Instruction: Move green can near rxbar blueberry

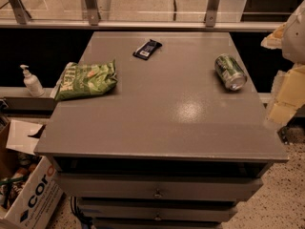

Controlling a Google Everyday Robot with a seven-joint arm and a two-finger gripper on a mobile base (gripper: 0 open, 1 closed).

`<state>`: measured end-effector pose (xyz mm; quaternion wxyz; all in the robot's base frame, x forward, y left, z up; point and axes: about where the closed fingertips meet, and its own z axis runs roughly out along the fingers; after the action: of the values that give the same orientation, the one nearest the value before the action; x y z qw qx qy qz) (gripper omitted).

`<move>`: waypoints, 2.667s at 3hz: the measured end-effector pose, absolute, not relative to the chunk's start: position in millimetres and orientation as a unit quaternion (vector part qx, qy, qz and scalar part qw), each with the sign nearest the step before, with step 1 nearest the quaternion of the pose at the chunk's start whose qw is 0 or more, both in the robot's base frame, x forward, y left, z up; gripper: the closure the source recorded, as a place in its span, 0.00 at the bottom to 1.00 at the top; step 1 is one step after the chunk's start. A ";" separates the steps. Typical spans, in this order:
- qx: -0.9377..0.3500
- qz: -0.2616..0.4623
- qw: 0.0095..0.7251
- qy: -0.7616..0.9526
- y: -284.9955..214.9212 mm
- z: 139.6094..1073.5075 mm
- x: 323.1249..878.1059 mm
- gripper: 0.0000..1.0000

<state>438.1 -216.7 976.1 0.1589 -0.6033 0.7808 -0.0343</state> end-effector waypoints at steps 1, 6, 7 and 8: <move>-0.603 -0.034 0.159 0.781 -216.7 976.2 438.1 0.00; -0.473 0.001 0.278 0.836 -237.5 932.0 576.7 0.00; -0.440 -0.010 0.259 0.860 -242.6 903.1 608.3 0.00; -0.429 -0.007 0.252 0.867 -223.0 876.9 642.5 0.00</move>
Offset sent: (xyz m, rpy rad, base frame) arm 0.0458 -0.0012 -0.0185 0.1783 -0.0154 -0.0640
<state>642.5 -223.0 876.9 0.2521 -0.4292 0.8673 -0.0069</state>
